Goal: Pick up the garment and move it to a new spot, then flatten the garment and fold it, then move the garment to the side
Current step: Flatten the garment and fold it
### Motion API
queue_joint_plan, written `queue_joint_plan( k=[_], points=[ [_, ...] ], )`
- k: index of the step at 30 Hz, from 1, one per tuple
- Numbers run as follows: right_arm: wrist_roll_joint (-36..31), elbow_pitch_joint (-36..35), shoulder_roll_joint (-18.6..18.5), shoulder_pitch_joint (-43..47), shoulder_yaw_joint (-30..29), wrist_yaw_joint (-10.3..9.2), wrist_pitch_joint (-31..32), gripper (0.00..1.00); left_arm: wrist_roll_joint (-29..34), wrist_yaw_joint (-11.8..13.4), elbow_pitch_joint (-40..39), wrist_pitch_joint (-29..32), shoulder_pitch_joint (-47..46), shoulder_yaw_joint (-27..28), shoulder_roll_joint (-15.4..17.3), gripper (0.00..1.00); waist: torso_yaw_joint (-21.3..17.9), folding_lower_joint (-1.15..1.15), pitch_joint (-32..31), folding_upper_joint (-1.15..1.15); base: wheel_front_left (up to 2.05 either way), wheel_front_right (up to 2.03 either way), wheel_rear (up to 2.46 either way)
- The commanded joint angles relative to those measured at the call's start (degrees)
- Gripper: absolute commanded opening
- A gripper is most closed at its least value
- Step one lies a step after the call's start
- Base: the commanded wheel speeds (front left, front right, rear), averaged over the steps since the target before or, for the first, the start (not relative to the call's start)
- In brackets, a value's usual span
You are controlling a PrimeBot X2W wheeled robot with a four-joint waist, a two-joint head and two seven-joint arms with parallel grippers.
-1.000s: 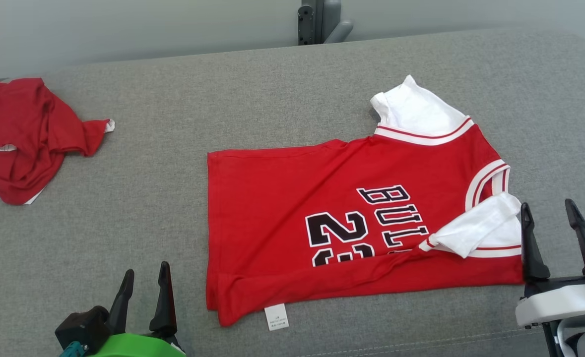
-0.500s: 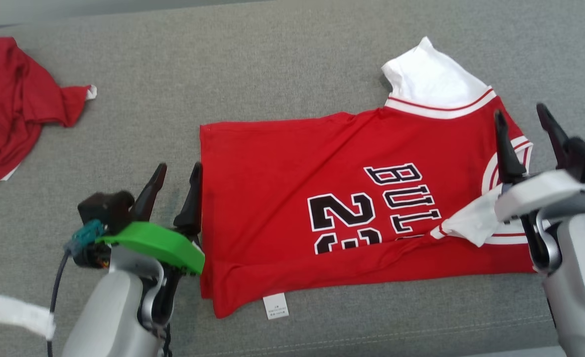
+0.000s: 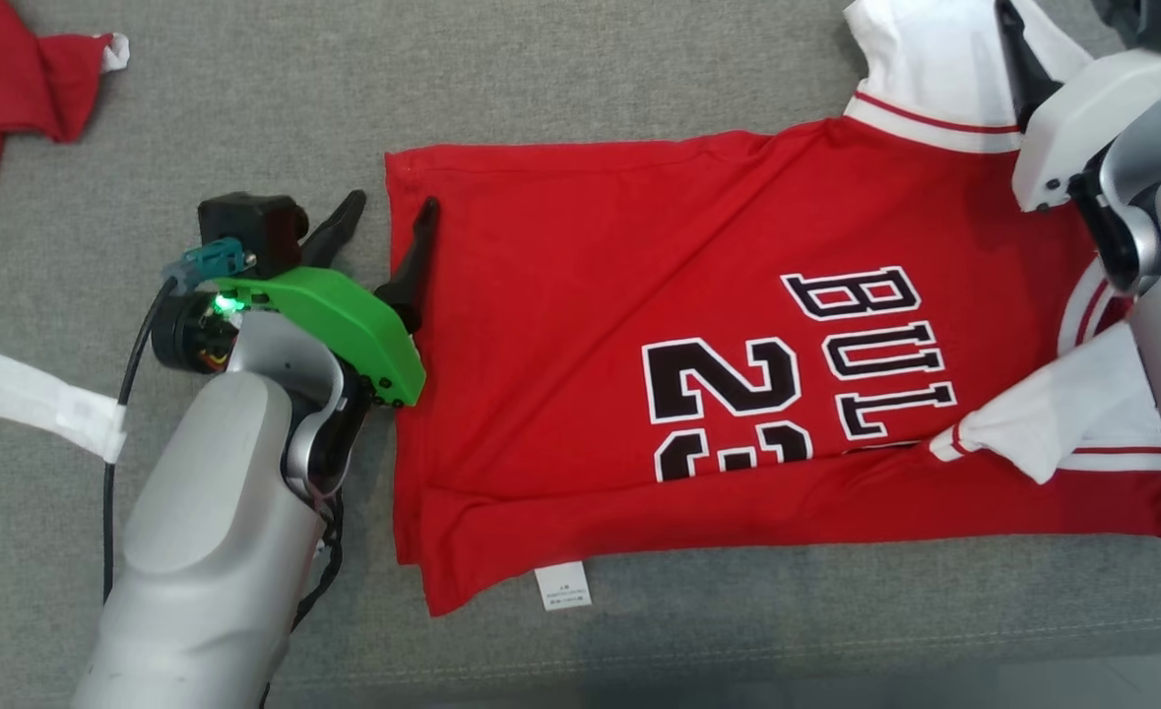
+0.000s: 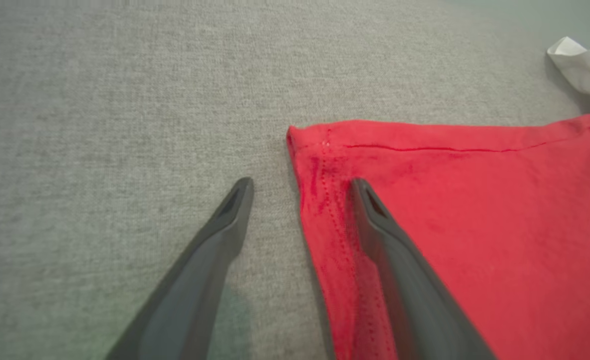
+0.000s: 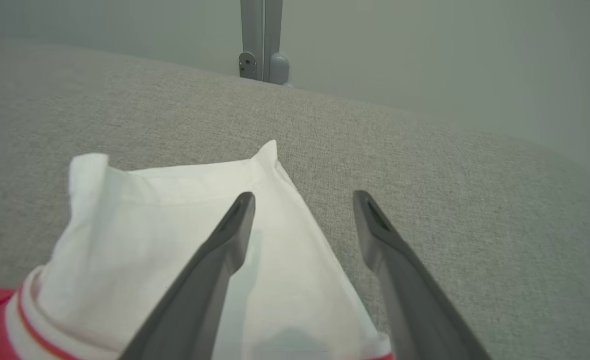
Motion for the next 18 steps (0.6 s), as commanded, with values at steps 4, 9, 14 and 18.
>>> queue_joint_plan(
  k=[4,9,14,18],
  points=[
    [-0.36,4.02,-1.30,-4.44,2.41,-0.11,1.02,1.00,0.34,-0.40,2.38,1.98,-1.97,-1.59,-0.55,1.00,3.83,-0.01,3.30,0.46,0.00,0.00,0.00],
    [-0.53,7.80,-2.03,-8.31,4.34,-0.11,1.44,1.00,0.06,-0.38,3.53,2.28,-4.26,-1.94,-0.98,1.00,4.86,-0.01,4.43,0.46,0.00,0.00,0.00],
    [-1.06,11.43,-1.95,-10.49,4.74,-0.11,2.09,1.00,0.69,0.07,4.05,1.44,-6.24,-2.29,-1.19,1.00,5.08,-0.01,5.46,0.46,0.00,0.00,0.00],
    [0.08,13.89,-1.55,-10.06,5.60,-0.11,2.96,1.00,-0.70,-0.92,4.27,2.89,-6.16,-4.21,-2.34,1.00,4.96,-0.01,5.57,0.46,0.00,0.00,0.00]
  ],
)
